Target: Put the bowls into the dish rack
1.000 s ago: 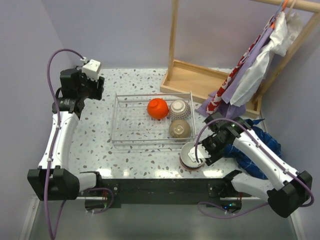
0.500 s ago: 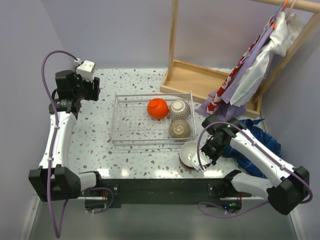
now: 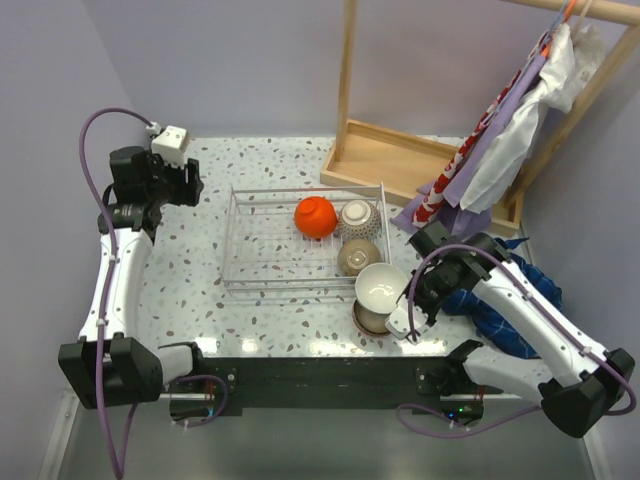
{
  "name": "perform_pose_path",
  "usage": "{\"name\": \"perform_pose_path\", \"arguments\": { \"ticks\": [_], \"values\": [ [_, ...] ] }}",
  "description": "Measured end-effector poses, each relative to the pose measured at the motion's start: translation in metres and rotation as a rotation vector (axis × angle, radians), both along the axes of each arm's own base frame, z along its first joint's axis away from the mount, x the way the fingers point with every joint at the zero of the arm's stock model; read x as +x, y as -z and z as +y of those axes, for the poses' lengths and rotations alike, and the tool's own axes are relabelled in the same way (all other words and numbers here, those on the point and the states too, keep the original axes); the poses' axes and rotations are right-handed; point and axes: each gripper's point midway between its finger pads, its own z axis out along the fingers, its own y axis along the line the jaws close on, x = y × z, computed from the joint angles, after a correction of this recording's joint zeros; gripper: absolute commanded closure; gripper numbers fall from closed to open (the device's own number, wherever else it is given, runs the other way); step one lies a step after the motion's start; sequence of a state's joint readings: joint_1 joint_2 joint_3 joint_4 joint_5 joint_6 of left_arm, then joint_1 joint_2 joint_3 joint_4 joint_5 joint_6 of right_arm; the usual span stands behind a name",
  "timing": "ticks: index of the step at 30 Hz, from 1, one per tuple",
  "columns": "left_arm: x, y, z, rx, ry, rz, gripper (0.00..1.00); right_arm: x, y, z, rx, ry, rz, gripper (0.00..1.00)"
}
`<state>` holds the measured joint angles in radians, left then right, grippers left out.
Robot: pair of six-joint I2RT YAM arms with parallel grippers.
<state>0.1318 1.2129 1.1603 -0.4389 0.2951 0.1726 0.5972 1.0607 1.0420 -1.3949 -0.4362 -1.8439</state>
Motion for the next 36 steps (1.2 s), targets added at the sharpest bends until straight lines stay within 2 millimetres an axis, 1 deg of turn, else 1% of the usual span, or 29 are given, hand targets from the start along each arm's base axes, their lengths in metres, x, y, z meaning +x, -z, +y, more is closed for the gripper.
{"name": "perform_pose_path", "arguments": {
  "ticks": [4, 10, 13, 16, 18, 21, 24, 29, 32, 36],
  "values": [
    [-0.002, -0.002, -0.004, -0.016, 0.013, -0.011, 0.38, 0.009, -0.025, 0.006, 0.056, -0.003, -0.096, 1.0],
    [-0.003, -0.005, -0.009, -0.038, 0.027, -0.019, 0.38, 0.011, -0.044, 0.013, 0.103, -0.044, -0.155, 1.0],
    [-0.003, -0.006, -0.009, -0.043, 0.025, -0.023, 0.38, 0.007, -0.053, 0.026, 0.127, -0.116, -0.171, 1.0],
    [-0.003, -0.007, -0.009, -0.043, 0.022, -0.026, 0.38, -0.003, -0.059, 0.046, 0.152, -0.208, -0.154, 1.0],
    [-0.002, -0.007, -0.008, -0.041, 0.019, -0.027, 0.38, -0.01, -0.057, 0.058, 0.154, -0.259, -0.129, 1.0],
    [-0.002, -0.008, -0.006, -0.034, 0.009, -0.031, 0.38, -0.023, -0.045, 0.072, 0.126, -0.333, -0.069, 1.0],
    [-0.004, -0.013, -0.003, -0.024, -0.005, -0.044, 0.38, -0.03, -0.032, 0.085, 0.083, -0.383, -0.014, 1.0],
    [-0.011, -0.027, 0.0, -0.001, -0.022, -0.086, 0.38, -0.043, -0.015, 0.113, 0.057, -0.458, 0.022, 1.0],
    [-0.018, -0.039, 0.001, 0.006, -0.03, -0.12, 0.37, -0.051, -0.008, 0.126, 0.049, -0.484, 0.034, 1.0],
    [-0.027, -0.05, 0.003, 0.011, -0.039, -0.159, 0.37, -0.05, 0.005, 0.143, 0.048, -0.462, 0.038, 1.0]
  ]
}}
